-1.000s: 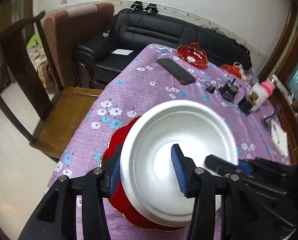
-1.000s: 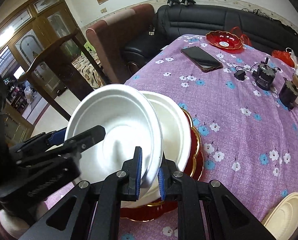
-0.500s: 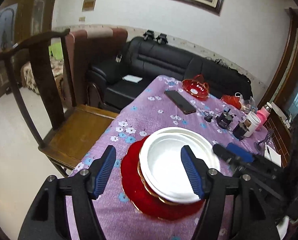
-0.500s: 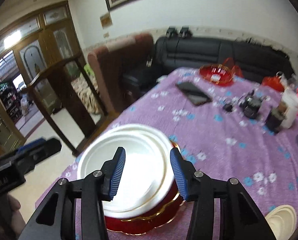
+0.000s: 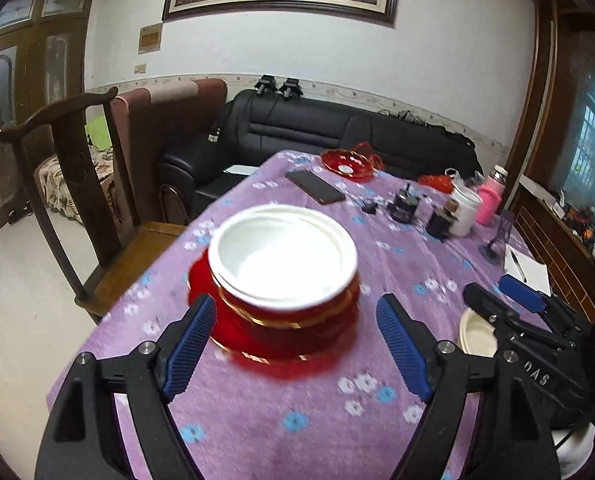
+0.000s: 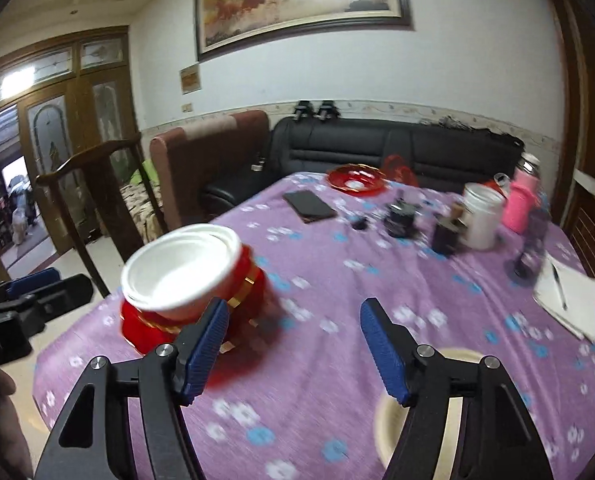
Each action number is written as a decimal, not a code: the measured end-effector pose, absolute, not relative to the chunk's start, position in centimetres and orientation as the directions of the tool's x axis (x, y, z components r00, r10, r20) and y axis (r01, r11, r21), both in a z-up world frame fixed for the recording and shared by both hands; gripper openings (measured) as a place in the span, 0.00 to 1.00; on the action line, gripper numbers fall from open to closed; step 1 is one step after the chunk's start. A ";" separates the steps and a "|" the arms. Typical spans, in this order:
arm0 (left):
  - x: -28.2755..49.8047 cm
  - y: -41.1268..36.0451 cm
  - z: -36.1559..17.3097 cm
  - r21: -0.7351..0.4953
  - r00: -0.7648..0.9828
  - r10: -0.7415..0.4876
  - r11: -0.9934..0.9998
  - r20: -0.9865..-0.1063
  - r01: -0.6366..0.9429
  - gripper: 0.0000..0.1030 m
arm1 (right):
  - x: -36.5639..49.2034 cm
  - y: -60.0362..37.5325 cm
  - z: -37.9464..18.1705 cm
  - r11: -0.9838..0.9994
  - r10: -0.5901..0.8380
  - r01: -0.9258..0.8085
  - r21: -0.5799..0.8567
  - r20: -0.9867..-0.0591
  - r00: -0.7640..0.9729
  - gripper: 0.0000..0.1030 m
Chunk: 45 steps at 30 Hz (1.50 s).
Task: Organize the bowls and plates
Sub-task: 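Grasp the rim of the beige plastic bowl with the right gripper, then lift the beige bowl with the right gripper toward the left gripper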
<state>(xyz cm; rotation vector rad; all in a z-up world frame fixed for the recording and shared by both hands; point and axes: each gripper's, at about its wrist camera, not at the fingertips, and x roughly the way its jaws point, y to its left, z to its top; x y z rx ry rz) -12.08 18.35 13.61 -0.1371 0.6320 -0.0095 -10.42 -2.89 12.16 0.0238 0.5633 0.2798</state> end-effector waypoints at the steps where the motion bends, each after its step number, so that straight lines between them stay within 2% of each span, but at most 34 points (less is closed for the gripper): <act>1: -12.3 17.9 13.5 -0.126 0.804 -0.054 0.992 -0.592 -0.026 0.80 | -10.6 -3.8 11.9 0.965 0.259 -0.238 0.109 -0.526 0.810 0.71; 5: -13.0 15.3 13.0 -0.056 0.800 -0.028 0.998 -0.599 -0.008 0.80 | -11.4 -8.2 11.0 0.974 0.223 -0.160 0.162 -0.537 0.814 0.71; 13: -12.8 10.9 11.5 -0.001 0.760 -0.046 0.998 -0.648 0.060 0.80 | -11.9 -16.4 10.5 0.977 0.123 0.003 0.213 -0.573 0.810 0.71; 20: -12.5 7.4 10.2 0.056 0.732 -0.030 0.994 -0.681 0.092 0.80 | -9.9 -20.7 7.2 0.963 0.102 0.083 0.258 -0.627 0.773 0.70; 24: -12.4 5.2 9.7 0.152 0.746 0.032 0.984 -0.665 0.094 0.80 | -9.4 -21.9 4.4 0.947 0.158 0.060 0.315 -0.622 0.767 0.70; 26: -12.4 4.2 9.5 0.226 0.768 0.086 0.971 -0.635 0.077 0.80 | -9.0 -22.2 3.4 0.948 0.166 0.064 0.311 -0.656 0.736 0.70; 29: -12.1 2.7 9.1 0.333 0.799 0.158 0.941 -0.581 0.056 0.80 | -9.2 -22.0 3.6 0.950 0.168 0.052 0.307 -0.646 0.745 0.69; 33: -11.0 1.5 8.3 0.348 0.786 0.148 0.933 -0.600 0.090 0.80 | -9.1 -21.2 3.4 0.962 0.147 0.049 0.269 -0.659 0.738 0.69; 42: -9.1 0.9 6.7 0.333 0.758 0.121 0.934 -0.641 0.132 0.79 | -8.7 -20.8 2.4 0.964 0.141 0.062 0.258 -0.696 0.704 0.59; 45: -8.6 1.0 6.4 0.319 0.749 0.116 0.938 -0.652 0.132 0.79 | -8.6 -20.7 2.1 0.966 0.141 0.062 0.251 -0.712 0.688 0.48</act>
